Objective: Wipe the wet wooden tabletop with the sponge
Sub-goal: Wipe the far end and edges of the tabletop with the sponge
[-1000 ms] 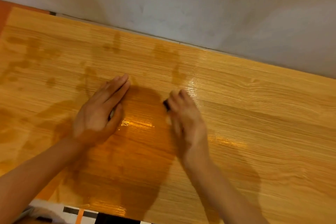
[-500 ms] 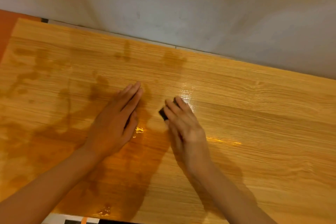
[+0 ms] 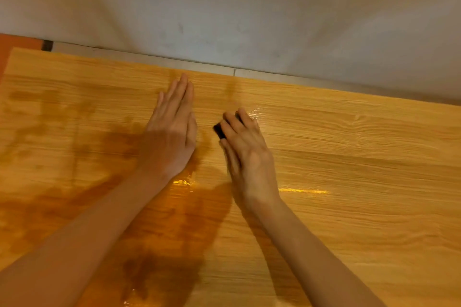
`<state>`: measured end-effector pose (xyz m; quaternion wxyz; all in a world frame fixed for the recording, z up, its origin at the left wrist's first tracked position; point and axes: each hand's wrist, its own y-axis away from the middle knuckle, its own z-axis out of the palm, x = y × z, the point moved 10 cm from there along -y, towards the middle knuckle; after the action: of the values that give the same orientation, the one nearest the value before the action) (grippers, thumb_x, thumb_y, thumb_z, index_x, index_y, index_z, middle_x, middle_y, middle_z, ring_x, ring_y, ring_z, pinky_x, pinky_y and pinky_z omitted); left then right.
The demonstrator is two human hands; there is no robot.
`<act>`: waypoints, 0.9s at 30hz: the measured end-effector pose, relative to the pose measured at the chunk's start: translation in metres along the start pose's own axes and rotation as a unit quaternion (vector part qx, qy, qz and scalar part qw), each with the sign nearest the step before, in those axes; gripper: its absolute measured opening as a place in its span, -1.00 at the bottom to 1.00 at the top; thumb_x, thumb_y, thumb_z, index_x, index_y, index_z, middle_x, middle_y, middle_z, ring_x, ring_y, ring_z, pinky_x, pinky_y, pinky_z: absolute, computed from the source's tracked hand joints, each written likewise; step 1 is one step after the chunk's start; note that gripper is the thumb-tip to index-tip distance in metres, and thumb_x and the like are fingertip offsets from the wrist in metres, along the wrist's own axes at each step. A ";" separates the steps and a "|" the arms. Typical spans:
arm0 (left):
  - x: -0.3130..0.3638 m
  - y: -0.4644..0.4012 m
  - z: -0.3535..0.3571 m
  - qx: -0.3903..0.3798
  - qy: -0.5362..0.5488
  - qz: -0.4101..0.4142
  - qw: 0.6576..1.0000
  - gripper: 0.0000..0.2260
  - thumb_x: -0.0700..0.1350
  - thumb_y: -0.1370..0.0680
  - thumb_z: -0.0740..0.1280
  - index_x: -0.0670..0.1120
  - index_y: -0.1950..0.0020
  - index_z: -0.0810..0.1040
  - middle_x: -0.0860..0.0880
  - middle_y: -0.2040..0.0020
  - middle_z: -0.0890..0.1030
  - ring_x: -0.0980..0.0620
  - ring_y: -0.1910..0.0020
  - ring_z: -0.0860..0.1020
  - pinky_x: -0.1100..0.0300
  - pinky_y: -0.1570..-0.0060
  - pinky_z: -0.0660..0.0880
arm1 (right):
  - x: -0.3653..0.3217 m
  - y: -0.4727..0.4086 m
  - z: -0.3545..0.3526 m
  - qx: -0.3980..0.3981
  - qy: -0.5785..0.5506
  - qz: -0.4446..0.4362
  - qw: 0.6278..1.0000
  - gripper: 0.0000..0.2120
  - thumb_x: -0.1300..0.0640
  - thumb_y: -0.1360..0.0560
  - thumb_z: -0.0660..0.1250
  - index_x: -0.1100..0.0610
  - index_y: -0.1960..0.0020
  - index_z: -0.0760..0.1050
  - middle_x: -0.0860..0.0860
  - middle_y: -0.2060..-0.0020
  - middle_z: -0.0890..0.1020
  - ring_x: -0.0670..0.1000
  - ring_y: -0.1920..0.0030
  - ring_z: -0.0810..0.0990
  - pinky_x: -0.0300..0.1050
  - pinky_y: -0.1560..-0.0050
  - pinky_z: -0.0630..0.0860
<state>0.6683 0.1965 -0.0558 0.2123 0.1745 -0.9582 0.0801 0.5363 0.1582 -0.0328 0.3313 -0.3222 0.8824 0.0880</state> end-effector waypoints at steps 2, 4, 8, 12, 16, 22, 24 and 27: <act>-0.001 -0.001 0.001 -0.002 -0.013 0.005 1.000 -0.55 -0.24 -0.69 0.09 -0.30 -0.58 0.18 -0.21 -0.62 0.16 -0.13 -0.62 0.12 -0.10 -0.60 0.08 | -0.001 -0.014 0.005 -0.016 0.003 -0.021 1.000 -0.69 0.22 -0.60 0.25 0.23 -0.32 0.49 0.11 -0.36 0.48 0.10 -0.47 0.31 0.05 -0.51 0.20; -0.001 -0.004 0.000 -0.003 -0.019 0.007 1.000 -0.54 -0.22 -0.69 0.07 -0.29 -0.59 0.18 -0.19 -0.62 0.16 -0.10 -0.63 0.12 -0.08 -0.60 0.07 | 0.005 -0.045 0.002 -0.021 -0.001 -0.005 1.000 -0.69 0.21 -0.60 0.24 0.24 -0.33 0.48 0.13 -0.37 0.47 0.11 -0.48 0.30 -0.02 -0.53 0.14; 0.000 -0.005 0.002 -0.021 -0.012 0.005 1.000 -0.53 -0.17 -0.70 0.02 -0.23 -0.62 0.12 -0.12 -0.64 0.10 -0.01 -0.64 0.04 0.05 -0.62 -0.04 | 0.044 -0.059 -0.031 -0.012 0.004 0.018 1.000 -0.68 0.21 -0.61 0.23 0.23 -0.35 0.46 0.09 -0.38 0.46 0.07 -0.49 0.26 -0.05 -0.55 0.08; -0.004 -0.006 0.006 -0.029 -0.014 -0.004 0.999 -0.54 -0.15 -0.71 0.01 -0.21 -0.63 0.11 -0.10 -0.65 0.08 0.00 -0.64 0.01 0.06 -0.62 -0.07 | 0.136 -0.015 -0.119 0.112 0.027 0.166 0.979 -0.68 0.20 -0.62 0.22 0.20 -0.36 0.46 0.07 -0.39 0.45 -0.01 -0.49 0.25 -0.23 -0.53 0.06; -0.007 -0.007 0.007 -0.031 -0.021 -0.012 0.999 -0.52 -0.11 -0.70 -0.01 -0.22 -0.62 0.14 -0.09 -0.65 0.09 -0.02 -0.64 0.03 0.09 -0.61 -0.09 | 0.152 -0.007 -0.125 0.213 0.023 0.265 0.940 -0.68 0.25 -0.61 0.20 0.25 -0.34 0.46 0.13 -0.39 0.44 0.08 -0.50 0.25 -0.01 -0.53 0.10; -0.007 -0.005 0.006 -0.033 -0.027 -0.021 0.999 -0.50 -0.09 -0.69 0.03 -0.21 -0.62 0.12 -0.07 -0.65 0.09 0.00 -0.64 0.04 0.16 -0.60 -0.10 | 0.032 -0.052 -0.015 0.033 0.028 -0.015 0.999 -0.66 0.28 -0.59 0.26 0.25 -0.36 0.45 0.14 -0.38 0.46 0.15 -0.48 0.29 -0.04 -0.54 0.02; -0.006 -0.005 0.006 -0.037 -0.025 -0.025 0.999 -0.50 -0.07 -0.70 0.03 -0.19 -0.63 0.11 -0.06 -0.65 0.07 0.00 -0.64 0.03 0.13 -0.61 -0.08 | 0.051 -0.053 -0.034 0.017 0.025 -0.034 0.999 -0.68 0.25 -0.59 0.26 0.26 -0.34 0.47 0.18 -0.37 0.46 0.18 -0.46 0.32 0.07 -0.53 0.13; -0.007 -0.005 0.006 -0.035 -0.015 -0.028 0.999 -0.50 -0.08 -0.70 0.02 -0.19 -0.63 0.12 -0.06 -0.65 0.08 -0.01 -0.64 0.03 0.08 -0.62 -0.05 | 0.130 -0.045 -0.104 0.083 0.079 0.090 0.989 -0.68 0.21 -0.63 0.18 0.26 -0.36 0.44 0.20 -0.42 0.38 0.18 -0.46 0.30 0.12 -0.51 0.15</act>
<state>0.6735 0.1928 -0.0642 0.2062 0.1946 -0.9582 0.0382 0.4354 0.0189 -0.0343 0.2771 -0.2193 0.9353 0.0184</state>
